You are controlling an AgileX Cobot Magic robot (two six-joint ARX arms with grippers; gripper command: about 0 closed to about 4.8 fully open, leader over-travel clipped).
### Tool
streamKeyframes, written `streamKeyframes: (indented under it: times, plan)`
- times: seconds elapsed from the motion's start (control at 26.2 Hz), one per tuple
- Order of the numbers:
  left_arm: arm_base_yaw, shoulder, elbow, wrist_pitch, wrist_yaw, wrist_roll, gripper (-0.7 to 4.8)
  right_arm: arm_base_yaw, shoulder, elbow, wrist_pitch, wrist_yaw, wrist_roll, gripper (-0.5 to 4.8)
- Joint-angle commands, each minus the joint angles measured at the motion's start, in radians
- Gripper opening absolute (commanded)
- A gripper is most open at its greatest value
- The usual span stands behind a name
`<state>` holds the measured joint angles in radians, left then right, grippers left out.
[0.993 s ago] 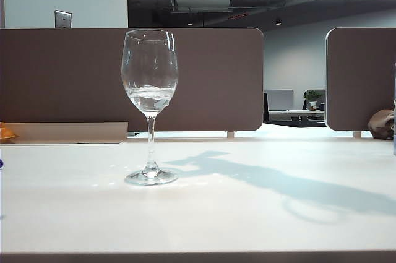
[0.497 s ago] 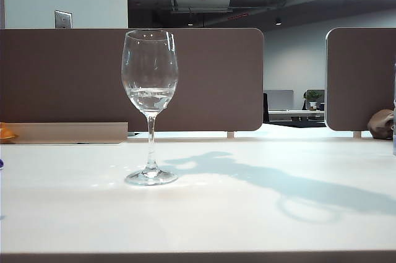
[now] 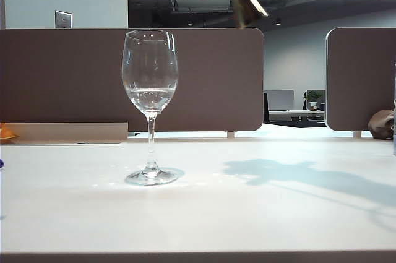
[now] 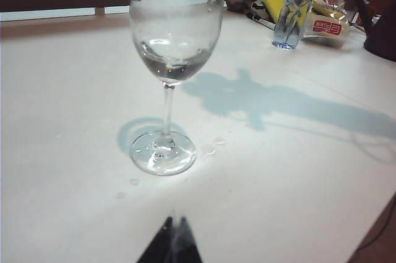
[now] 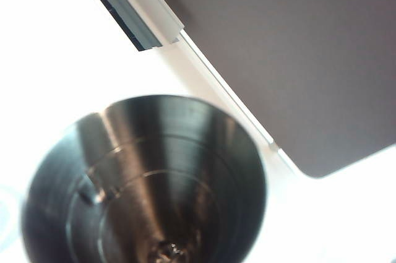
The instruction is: Pick up the jigger and pour the water inside into the glass.
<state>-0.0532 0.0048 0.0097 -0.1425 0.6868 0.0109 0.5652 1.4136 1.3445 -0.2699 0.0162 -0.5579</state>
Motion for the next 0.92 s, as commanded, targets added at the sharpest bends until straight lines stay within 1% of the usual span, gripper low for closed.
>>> streamKeyframes:
  times: [0.04, 0.11, 0.19, 0.38, 0.61, 0.73, 0.88, 0.92]
  plan:
    - [0.002, 0.001, -0.001, 0.002, 0.008, 0.008, -0.05, -0.034, -0.072, -0.122, 0.164, -0.068, 0.122, -0.01]
    - [0.002, 0.001, -0.001, 0.002, 0.008, 0.008, -0.05, -0.066, -0.113, -0.215, 0.233, -0.112, 0.190, -0.01]
    - [0.002, 0.001, -0.001, 0.002, 0.008, 0.008, -0.05, -0.079, -0.133, -0.278, 0.283, -0.141, 0.234, -0.01]
    - [0.002, 0.001, -0.001, 0.002, 0.008, 0.008, -0.05, -0.098, -0.140, -0.418, 0.412, -0.188, 0.327, -0.01]
    - [0.002, 0.001, -0.001, 0.002, 0.008, 0.008, -0.05, -0.098, -0.117, -0.559, 0.568, -0.229, 0.382, -0.01]
    - [0.002, 0.001, -0.001, 0.002, 0.008, 0.008, -0.05, -0.098, -0.080, -0.598, 0.599, -0.262, 0.407, -0.01]
    - [0.002, 0.001, -0.001, 0.002, 0.008, 0.008, -0.05, -0.098, -0.024, -0.599, 0.615, -0.285, 0.439, -0.01]
    - [0.002, 0.001, -0.001, 0.002, 0.008, 0.008, -0.05, -0.098, 0.004, -0.599, 0.631, -0.285, 0.468, -0.01]
